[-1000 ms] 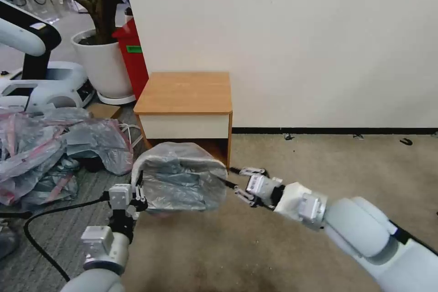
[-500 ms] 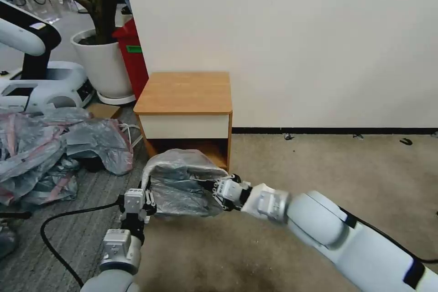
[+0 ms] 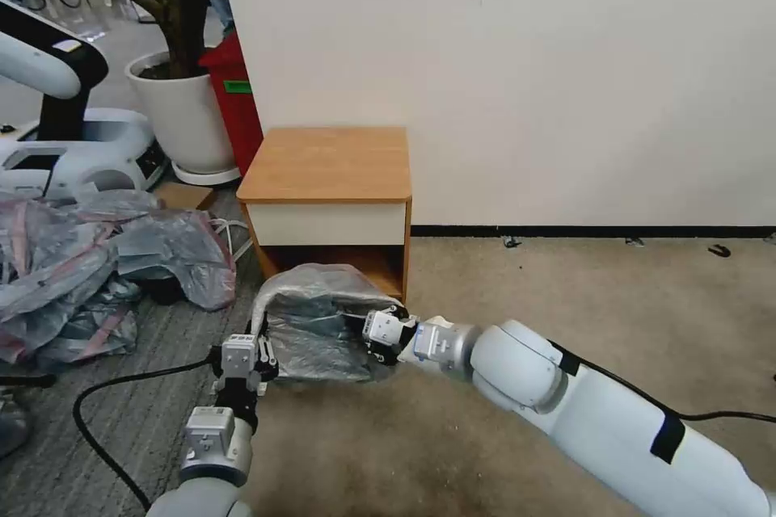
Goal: Pick up the garbage bag from the table and place it over the trash can.
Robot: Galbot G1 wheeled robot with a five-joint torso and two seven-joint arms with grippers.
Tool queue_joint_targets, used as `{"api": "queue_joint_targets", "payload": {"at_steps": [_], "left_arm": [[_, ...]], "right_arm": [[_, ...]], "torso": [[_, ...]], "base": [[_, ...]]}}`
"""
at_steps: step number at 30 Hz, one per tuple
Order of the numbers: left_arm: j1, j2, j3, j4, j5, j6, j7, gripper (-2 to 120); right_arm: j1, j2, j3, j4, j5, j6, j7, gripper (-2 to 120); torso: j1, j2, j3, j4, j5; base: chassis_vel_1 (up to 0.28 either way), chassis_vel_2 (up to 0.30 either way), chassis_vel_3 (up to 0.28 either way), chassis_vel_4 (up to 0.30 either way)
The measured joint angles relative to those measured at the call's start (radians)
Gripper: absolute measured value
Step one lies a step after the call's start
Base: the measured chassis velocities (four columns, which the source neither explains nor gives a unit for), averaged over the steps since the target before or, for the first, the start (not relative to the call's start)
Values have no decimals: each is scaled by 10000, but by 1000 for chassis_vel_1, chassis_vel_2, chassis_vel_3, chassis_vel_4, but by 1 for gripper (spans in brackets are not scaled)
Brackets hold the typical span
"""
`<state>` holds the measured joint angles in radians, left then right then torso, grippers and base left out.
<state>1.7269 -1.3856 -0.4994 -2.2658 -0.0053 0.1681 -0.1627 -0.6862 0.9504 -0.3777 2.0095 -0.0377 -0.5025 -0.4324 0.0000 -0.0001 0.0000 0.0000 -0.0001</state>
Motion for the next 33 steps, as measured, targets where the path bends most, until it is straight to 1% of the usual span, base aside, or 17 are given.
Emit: {"api": "queue_joint_targets", "payload": {"at_steps": [5, 20, 26, 33], "left_arm": [[-44, -74, 35, 34, 99, 39, -17, 3], [-189, -180, 147, 230, 174, 55, -5, 3], [-338, -345, 376, 464, 295, 64, -5, 3], [-535, -521, 727, 773, 491, 74, -4, 3]], "right_arm": [[365, 192, -407, -29, -175, -237, -116, 0], [1536, 875, -1556, -1325, -518, -504, -333, 0], [1718, 1078, -1672, -1720, -622, -556, -345, 0], [1669, 981, -1613, -1946, -783, -503, -389, 0]], "torso": [[0, 0, 0, 1, 0], [1, 0, 0, 0, 0], [0, 0, 0, 1, 0], [0, 0, -1, 0, 1]], "base": [[0, 0, 0, 0], [0, 0, 0, 0], [0, 0, 0, 0], [0, 0, 0, 0]]}}
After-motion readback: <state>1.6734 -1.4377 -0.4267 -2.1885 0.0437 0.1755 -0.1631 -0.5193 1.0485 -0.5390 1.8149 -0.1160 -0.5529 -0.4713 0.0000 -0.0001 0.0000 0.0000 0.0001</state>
